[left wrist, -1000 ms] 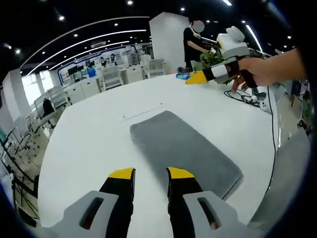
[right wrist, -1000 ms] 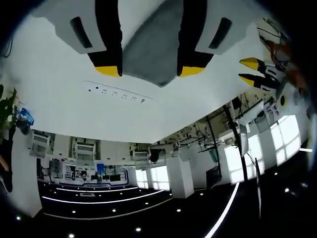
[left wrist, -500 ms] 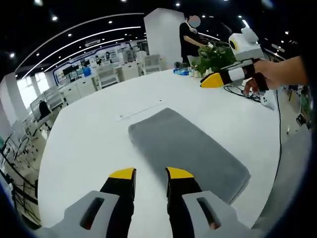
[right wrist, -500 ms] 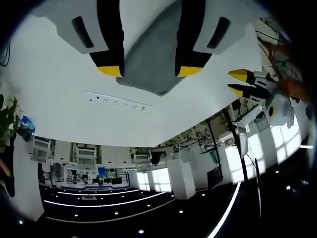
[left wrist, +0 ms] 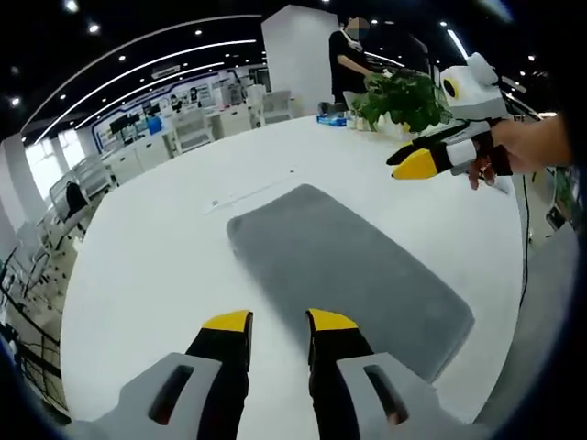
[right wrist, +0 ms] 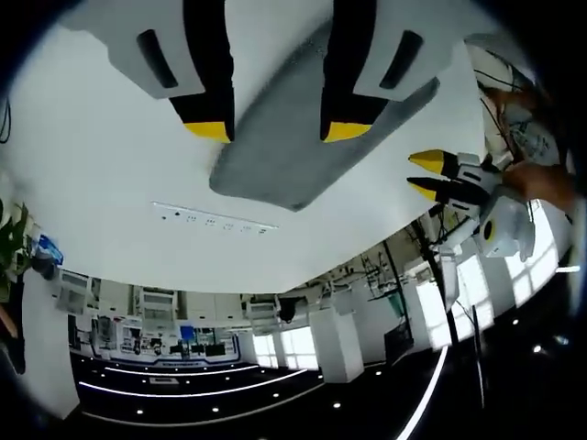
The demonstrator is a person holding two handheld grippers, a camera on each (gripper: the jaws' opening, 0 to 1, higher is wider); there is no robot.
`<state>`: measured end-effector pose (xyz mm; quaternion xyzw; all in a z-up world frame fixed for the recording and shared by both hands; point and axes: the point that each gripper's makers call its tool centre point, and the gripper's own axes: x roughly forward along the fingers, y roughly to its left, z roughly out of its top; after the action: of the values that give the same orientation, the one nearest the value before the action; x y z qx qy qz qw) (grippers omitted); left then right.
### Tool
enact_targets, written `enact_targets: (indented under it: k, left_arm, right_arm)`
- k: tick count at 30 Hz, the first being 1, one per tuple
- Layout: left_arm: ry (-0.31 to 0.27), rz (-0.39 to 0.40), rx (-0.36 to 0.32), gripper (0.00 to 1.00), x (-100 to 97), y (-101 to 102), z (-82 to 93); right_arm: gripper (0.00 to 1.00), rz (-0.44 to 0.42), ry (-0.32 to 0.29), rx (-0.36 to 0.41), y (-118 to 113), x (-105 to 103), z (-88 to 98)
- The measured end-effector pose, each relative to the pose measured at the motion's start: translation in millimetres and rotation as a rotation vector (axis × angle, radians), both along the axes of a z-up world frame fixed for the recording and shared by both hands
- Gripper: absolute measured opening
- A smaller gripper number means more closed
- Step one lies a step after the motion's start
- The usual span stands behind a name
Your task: Fold the towel on the table until its edges align and the towel forms a compact rectangular stack.
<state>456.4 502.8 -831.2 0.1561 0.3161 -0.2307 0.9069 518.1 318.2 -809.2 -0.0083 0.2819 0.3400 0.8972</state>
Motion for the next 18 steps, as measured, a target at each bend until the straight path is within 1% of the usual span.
enact_targets:
  k: [4, 5, 7, 9, 10, 11, 13, 15, 18]
  left_arm:
    - [0.016, -0.005, -0.003, 0.23, 4.9, -1.1, -7.8]
    - [0.016, -0.013, -0.011, 0.23, 5.0, -3.3, -9.0]
    - [0.012, -0.031, -0.027, 0.23, 4.5, -8.4, -12.4]
    - [0.019, -0.03, -0.027, 0.23, 4.3, -9.6, -17.3]
    - [0.031, -0.025, -0.053, 0.23, 4.1, -12.1, -21.1]
    - [0.038, -0.023, -0.061, 0.23, 3.8, -12.9, -23.4]
    - [0.045, -0.037, -0.06, 0.23, 2.8, -15.2, -29.1]
    - [0.054, -0.049, -0.042, 0.23, 2.3, -14.4, -35.3]
    - [0.072, -0.048, -0.052, 0.23, 2.0, -12.9, -40.5]
  right_arm:
    - [0.34, 0.006, 0.025, -0.013, 0.0, -5.4, -12.5]
    - [0.34, 0.012, 0.031, -0.017, 2.0, -10.0, -15.7]
    - [0.34, 0.058, 0.048, -0.062, 3.1, -17.4, -26.7]
    - [0.33, 0.084, 0.053, -0.101, 2.9, -22.1, -36.3]
    - [0.33, 0.085, 0.058, -0.097, 3.7, -23.5, -38.7]
    - [0.32, 0.085, 0.068, -0.093, 4.4, -26.0, -41.8]
    - [0.32, 0.083, 0.084, -0.093, 4.5, -28.5, -48.3]
    - [0.31, 0.088, 0.099, -0.097, 5.0, -30.5, -54.0]
    - [0.3, 0.097, 0.12, -0.1, 7.2, -33.6, -62.3]
